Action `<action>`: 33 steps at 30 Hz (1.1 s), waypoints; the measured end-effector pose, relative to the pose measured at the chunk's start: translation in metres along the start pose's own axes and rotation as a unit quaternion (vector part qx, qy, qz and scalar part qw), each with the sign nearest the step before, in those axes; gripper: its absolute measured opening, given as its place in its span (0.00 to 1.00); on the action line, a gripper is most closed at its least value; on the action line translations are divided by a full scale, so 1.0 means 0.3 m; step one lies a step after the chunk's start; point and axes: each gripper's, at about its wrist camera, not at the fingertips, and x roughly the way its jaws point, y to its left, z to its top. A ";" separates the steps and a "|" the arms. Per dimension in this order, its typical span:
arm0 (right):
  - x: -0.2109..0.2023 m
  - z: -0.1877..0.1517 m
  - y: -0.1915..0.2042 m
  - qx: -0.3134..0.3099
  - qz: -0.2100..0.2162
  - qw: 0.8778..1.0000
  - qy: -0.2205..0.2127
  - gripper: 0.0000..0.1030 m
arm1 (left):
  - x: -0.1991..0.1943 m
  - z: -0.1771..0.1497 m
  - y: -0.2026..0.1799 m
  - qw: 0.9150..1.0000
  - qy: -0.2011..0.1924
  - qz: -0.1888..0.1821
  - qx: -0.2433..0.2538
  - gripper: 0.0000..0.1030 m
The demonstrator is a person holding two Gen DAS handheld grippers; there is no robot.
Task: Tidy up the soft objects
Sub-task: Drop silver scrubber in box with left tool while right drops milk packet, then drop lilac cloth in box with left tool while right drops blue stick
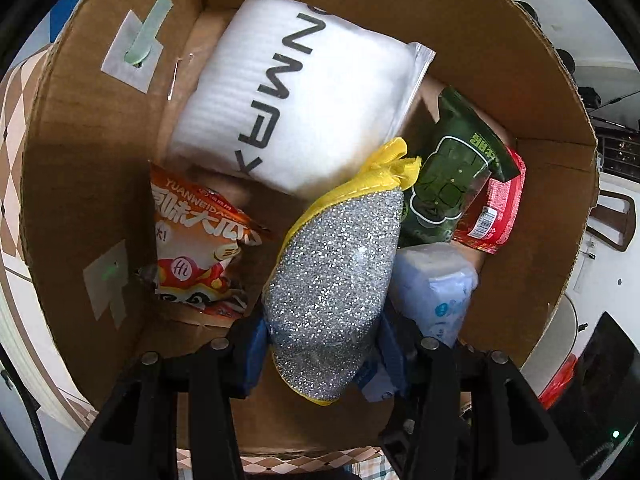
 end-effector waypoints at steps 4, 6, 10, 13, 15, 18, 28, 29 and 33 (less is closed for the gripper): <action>0.040 0.018 0.019 -0.006 -0.003 1.000 0.006 0.50 | -0.024 -0.022 0.025 1.000 -0.002 -0.008 -0.005 0.55; 0.046 0.015 0.029 -0.009 -0.004 1.000 0.012 0.67 | -0.048 -0.038 0.031 1.000 -0.014 -0.006 0.000 0.77; 0.034 -0.004 0.042 -0.012 -0.001 1.000 0.012 0.90 | -0.108 -0.066 0.031 0.998 -0.046 0.033 0.025 0.88; 0.010 -0.022 0.059 -0.022 -0.014 1.000 0.002 1.00 | -0.141 -0.088 0.033 0.997 -0.053 0.035 0.033 0.88; -0.012 -0.034 0.071 -0.026 -0.019 0.999 -0.006 1.00 | -0.162 -0.114 0.033 0.997 -0.061 0.036 0.036 0.88; -0.055 -0.057 0.083 -0.036 -0.038 0.998 -0.028 1.00 | -0.192 -0.161 0.028 0.994 -0.080 0.056 0.053 0.88; -0.217 -0.158 0.088 -0.044 -0.086 0.993 -0.064 1.00 | -0.272 -0.324 0.020 0.985 -0.133 0.085 0.074 0.88; -0.233 -0.168 0.091 -0.046 -0.090 0.993 -0.068 1.00 | -0.291 -0.342 0.017 0.984 -0.138 0.085 0.077 0.88; -0.321 -0.210 0.104 -0.046 -0.100 0.990 -0.085 1.00 | -0.343 -0.395 -0.006 0.979 -0.161 0.089 0.088 0.88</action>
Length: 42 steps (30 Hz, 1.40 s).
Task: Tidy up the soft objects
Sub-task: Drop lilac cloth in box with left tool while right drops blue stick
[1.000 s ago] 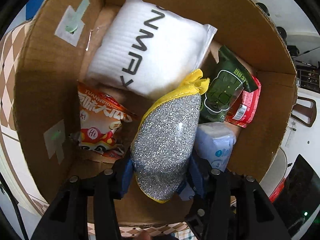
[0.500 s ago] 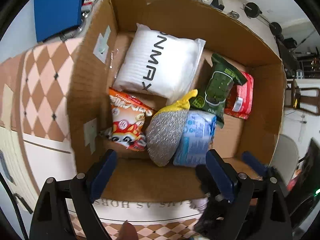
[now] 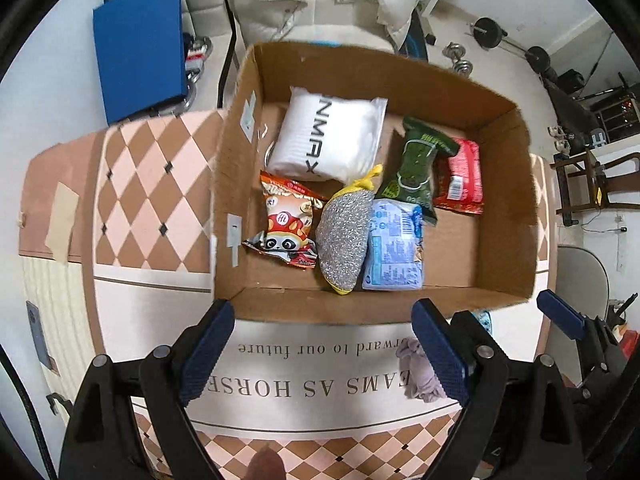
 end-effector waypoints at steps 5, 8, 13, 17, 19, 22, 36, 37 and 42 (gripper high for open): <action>-0.121 -0.047 -0.007 0.006 0.000 1.000 -0.026 1.00 | -0.127 -0.052 -0.019 0.999 -0.042 0.009 0.017 0.88; -0.195 -0.091 -0.029 0.010 0.028 0.999 -0.038 1.00 | -0.189 -0.103 -0.038 0.997 -0.074 0.006 0.022 0.88; -0.246 -0.211 -0.134 0.007 -0.002 0.998 -0.055 1.00 | -0.187 -0.215 -0.085 0.995 -0.096 0.017 0.030 0.88; -0.181 -0.313 -0.291 0.016 -0.030 0.999 -0.031 1.00 | -0.028 -0.304 -0.163 0.999 -0.038 -0.008 0.021 0.88; -0.110 -0.353 -0.376 0.021 -0.040 0.999 -0.008 1.00 | 0.081 -0.328 -0.219 1.000 0.003 -0.010 0.028 0.88; 0.017 -0.393 -0.493 0.036 -0.030 0.998 0.036 0.99 | 0.263 -0.359 -0.326 0.998 0.047 -0.002 0.043 0.88; 0.347 -0.398 -0.652 0.000 -0.034 0.993 0.115 0.81 | 0.677 -0.395 -0.460 0.988 0.151 -0.007 -0.004 0.69; 0.360 -0.395 -0.655 -0.003 -0.027 0.993 0.119 0.80 | 0.691 -0.394 -0.461 0.988 0.157 -0.001 -0.002 0.65; 0.407 -0.377 -0.641 -0.026 -0.013 0.990 0.134 0.72 | 0.696 -0.394 -0.495 0.988 0.150 0.039 0.027 0.38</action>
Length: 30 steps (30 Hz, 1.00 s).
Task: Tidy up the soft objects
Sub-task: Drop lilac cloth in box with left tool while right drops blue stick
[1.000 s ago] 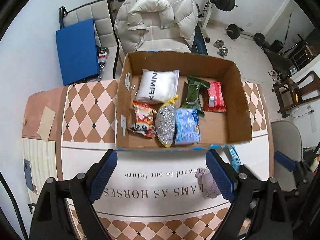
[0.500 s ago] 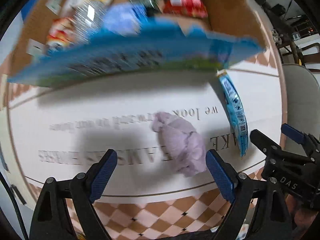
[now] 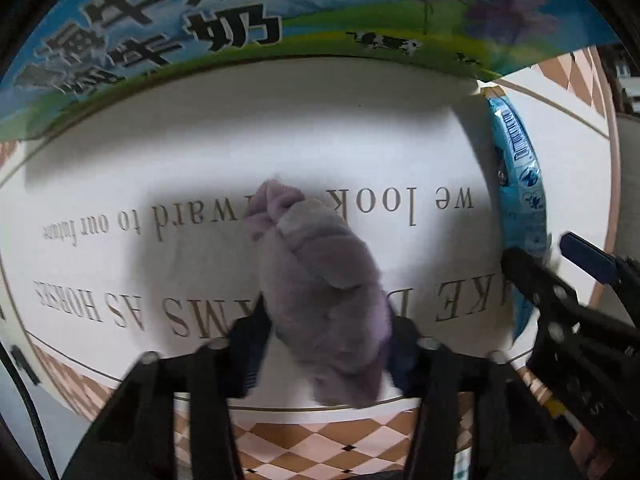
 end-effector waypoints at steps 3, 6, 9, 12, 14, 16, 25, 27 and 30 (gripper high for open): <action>0.032 0.013 0.021 -0.007 0.002 1.000 0.017 0.48 | -0.010 -0.007 0.021 1.000 -0.002 0.008 -0.007 0.36; 0.024 0.014 0.045 -0.014 -0.020 1.000 0.011 0.30 | -0.038 -0.045 0.048 1.000 -0.013 0.009 -0.015 0.36; 0.011 -0.005 0.056 -0.009 -0.018 1.000 0.002 0.19 | -0.109 -0.081 0.069 0.999 -0.032 -0.003 -0.014 0.36; -0.014 -0.038 0.064 0.006 0.008 1.000 -0.004 0.16 | -0.224 -0.117 0.077 0.998 -0.058 -0.023 0.000 0.36; -0.077 -0.061 0.060 0.019 0.029 0.999 -0.018 0.16 | -0.315 -0.125 0.093 0.996 -0.077 -0.035 0.008 0.36; -0.160 -0.081 0.054 0.030 0.053 0.998 -0.035 0.16 | -0.411 -0.119 0.102 0.994 -0.095 -0.053 0.013 0.36; -0.585 -0.023 0.036 0.085 0.161 0.974 -0.132 0.16 | -0.710 0.166 0.097 0.987 -0.119 -0.102 0.044 0.36; -0.616 0.033 0.067 0.096 0.169 0.971 -0.141 0.16 | -0.714 0.270 0.091 0.988 -0.105 -0.102 0.040 0.36; -0.618 0.158 0.079 0.116 0.159 0.969 -0.148 0.16 | -0.651 0.393 0.102 0.991 -0.065 -0.114 0.031 0.36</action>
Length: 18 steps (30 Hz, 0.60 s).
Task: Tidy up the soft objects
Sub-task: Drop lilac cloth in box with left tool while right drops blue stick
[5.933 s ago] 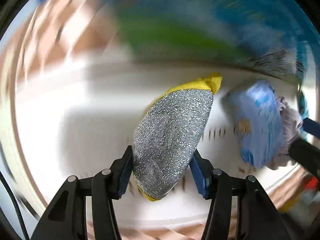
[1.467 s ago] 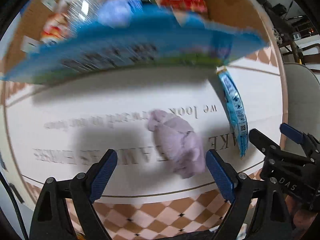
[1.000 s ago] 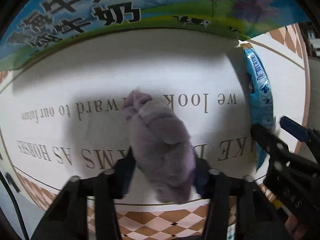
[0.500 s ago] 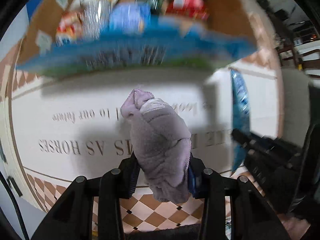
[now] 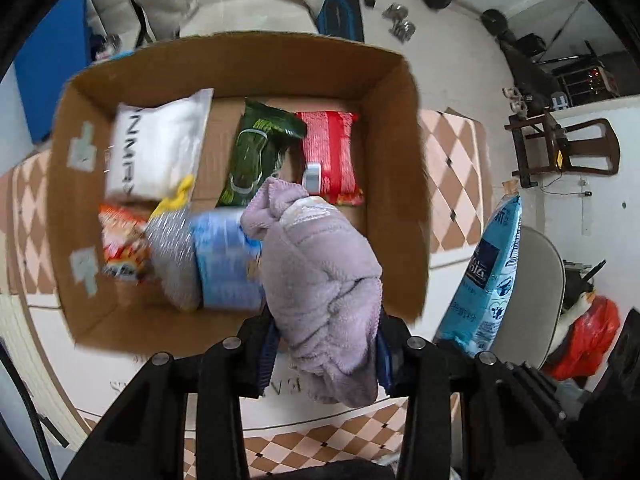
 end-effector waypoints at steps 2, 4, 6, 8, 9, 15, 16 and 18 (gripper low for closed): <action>0.076 0.050 0.049 0.007 -0.009 1.000 0.004 0.16 | 0.048 0.060 0.017 1.000 0.023 0.001 -0.003 0.36; 0.143 0.106 0.070 0.008 -0.019 1.000 0.016 0.16 | 0.093 0.101 0.028 0.999 0.046 0.000 -0.007 0.36; 0.193 0.136 0.076 0.012 -0.025 0.999 0.025 0.16 | 0.123 0.119 0.035 0.998 0.060 0.002 -0.007 0.36; 0.241 0.154 0.075 0.015 -0.031 0.999 0.035 0.16 | 0.154 0.126 0.040 0.997 0.075 0.006 -0.007 0.36; 0.259 0.161 0.077 0.014 -0.035 0.999 0.039 0.16 | 0.165 0.127 0.042 0.997 0.081 0.004 -0.007 0.36; 0.361 0.193 0.080 0.005 -0.064 0.996 0.064 0.16 | 0.200 0.128 0.059 0.994 0.105 -0.004 -0.017 0.41; 0.377 0.198 0.081 0.005 -0.066 0.995 0.073 0.17 | 0.197 0.128 0.063 0.994 0.105 -0.009 -0.020 0.44; 0.399 0.205 0.075 0.005 -0.063 0.994 0.084 0.19 | 0.176 0.133 0.079 0.995 0.095 -0.008 -0.022 0.64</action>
